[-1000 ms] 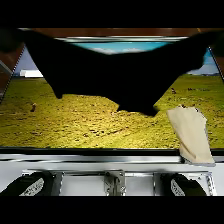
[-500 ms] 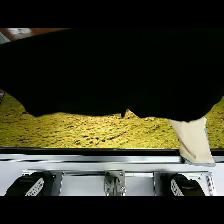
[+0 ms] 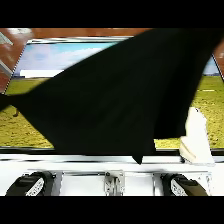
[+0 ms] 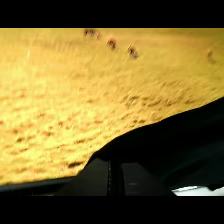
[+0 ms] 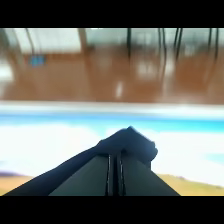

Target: Fold the shirts.

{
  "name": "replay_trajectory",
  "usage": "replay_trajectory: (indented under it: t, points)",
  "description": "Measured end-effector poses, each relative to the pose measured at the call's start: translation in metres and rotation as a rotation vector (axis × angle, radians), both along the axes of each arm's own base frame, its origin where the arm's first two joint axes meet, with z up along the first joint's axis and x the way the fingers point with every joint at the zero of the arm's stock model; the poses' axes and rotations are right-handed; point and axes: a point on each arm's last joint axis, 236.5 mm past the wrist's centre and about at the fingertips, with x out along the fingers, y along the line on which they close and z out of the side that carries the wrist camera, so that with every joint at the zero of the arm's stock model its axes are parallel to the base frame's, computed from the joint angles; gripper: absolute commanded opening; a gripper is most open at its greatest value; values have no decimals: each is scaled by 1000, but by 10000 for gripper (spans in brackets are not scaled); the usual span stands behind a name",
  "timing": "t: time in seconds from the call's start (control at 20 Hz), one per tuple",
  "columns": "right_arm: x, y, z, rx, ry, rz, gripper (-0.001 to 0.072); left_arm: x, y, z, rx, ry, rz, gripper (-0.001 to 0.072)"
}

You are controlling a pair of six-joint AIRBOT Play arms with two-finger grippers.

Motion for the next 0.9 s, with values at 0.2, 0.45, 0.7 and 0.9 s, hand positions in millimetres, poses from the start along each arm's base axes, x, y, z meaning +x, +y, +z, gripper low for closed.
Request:
replay_trajectory:
  t: [0.2, 0.45, 0.7, 0.9]
  points:
    - [97, 9, -129, 90, 295, 51, 57, 26, 31, -107, 78, 228, 123, 36]
    - [168, 35, -275, 340, 563, 97, 57, 74, 56, -213, 72, 395, 270, 37]
    - [179, 49, -357, 456, 734, 107, 326, 104, 53, -288, -37, 528, 343, 43]
    - [172, 62, -369, 530, 800, 144, 644, 120, 41, -317, -146, 575, 383, 659]
